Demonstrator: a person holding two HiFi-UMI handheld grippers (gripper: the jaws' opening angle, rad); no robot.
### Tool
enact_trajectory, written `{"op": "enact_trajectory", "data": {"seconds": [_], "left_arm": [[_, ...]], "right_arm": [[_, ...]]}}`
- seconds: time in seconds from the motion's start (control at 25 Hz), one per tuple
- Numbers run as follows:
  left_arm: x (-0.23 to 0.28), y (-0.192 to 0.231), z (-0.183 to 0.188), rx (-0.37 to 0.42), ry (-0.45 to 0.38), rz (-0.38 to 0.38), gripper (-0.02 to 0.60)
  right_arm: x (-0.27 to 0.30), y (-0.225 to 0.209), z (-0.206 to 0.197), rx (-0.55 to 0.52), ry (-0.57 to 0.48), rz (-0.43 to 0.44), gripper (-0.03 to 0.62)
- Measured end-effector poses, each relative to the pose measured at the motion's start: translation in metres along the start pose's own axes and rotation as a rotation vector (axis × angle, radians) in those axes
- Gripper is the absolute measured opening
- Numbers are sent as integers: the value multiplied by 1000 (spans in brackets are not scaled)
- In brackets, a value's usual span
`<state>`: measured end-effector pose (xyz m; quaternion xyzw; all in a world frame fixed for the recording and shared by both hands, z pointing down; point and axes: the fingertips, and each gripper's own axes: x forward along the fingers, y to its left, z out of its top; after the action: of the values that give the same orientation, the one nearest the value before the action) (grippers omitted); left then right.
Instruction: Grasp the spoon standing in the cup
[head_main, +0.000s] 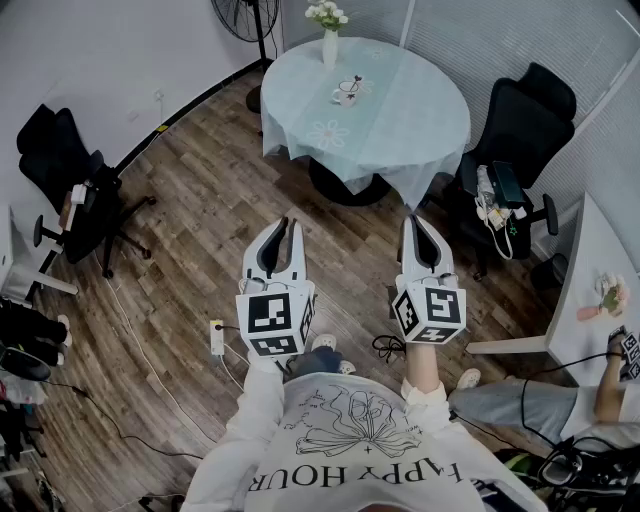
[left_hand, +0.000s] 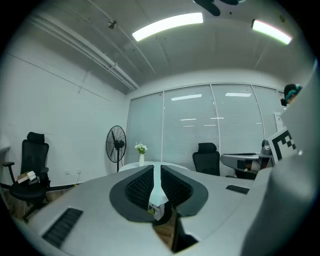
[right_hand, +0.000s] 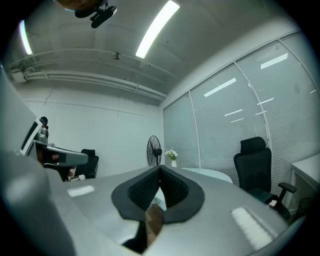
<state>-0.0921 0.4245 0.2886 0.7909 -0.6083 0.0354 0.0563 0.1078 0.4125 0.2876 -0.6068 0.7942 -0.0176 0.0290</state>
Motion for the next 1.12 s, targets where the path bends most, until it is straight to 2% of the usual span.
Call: {"op": "enact_trajectory", "data": {"seconds": [0.6,1.12], "left_arm": [[36,15,-5,0,9,-19,46],[74,28,-11,7,30,-49,41]], "right_arm": [[34,-6,-8,4,-6,-40,11],[73,-4,-19,38,-2,-26,12]]}}
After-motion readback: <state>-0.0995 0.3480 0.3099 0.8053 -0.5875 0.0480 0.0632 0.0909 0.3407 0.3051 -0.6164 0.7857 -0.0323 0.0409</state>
